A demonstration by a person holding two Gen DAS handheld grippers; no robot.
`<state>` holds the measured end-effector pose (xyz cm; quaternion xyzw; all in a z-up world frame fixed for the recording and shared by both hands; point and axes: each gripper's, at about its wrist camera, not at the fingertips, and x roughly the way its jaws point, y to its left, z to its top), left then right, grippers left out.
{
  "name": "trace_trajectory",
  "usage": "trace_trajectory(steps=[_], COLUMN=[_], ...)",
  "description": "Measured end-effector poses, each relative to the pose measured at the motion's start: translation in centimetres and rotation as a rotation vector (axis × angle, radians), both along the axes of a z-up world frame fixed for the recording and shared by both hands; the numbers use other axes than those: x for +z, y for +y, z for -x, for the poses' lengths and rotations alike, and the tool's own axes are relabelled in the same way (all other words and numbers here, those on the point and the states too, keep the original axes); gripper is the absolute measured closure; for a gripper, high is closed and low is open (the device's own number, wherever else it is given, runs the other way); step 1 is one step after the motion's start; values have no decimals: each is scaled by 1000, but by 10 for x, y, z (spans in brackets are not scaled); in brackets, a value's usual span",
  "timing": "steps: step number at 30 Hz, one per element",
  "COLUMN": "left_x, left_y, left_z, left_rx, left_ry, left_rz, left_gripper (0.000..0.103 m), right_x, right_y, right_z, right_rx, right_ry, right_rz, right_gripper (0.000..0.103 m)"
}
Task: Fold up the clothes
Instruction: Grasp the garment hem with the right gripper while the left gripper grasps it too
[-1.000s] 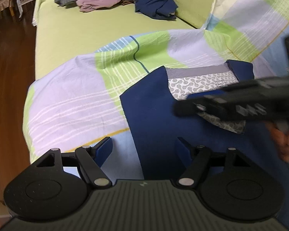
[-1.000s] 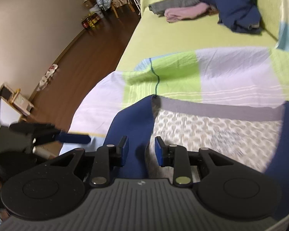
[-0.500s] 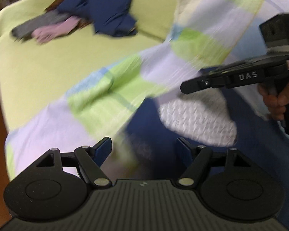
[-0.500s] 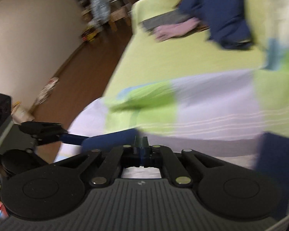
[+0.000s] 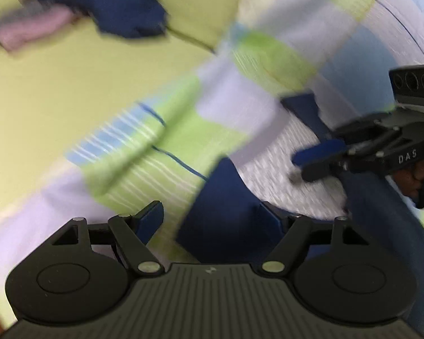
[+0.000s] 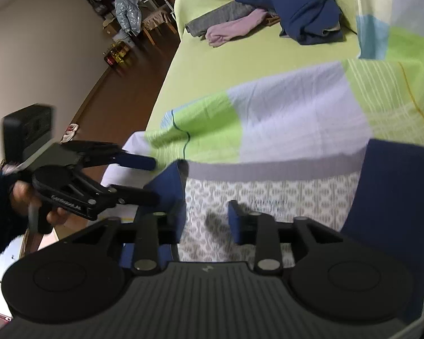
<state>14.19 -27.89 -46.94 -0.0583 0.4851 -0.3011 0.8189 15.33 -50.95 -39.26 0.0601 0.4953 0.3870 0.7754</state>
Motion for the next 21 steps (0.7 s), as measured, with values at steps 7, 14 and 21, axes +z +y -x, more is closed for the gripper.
trace_trajectory(steps=[7,14,21], left_x=[26,-1,-5], left_y=[-12,-36,-31], left_z=[19,22,28], left_rx=[-64,11,46], left_ry=[-119,-90,-92], left_rz=[-36,-173,-165], left_gripper=[101,100,100], right_x=[17,29,3], right_y=[-31,-64,-47], right_z=[-12,-64,-99], right_rx=[-11,115,352], right_ry=[-124,-274,-217], right_rz=[170,418,474], right_gripper=[63,63,81])
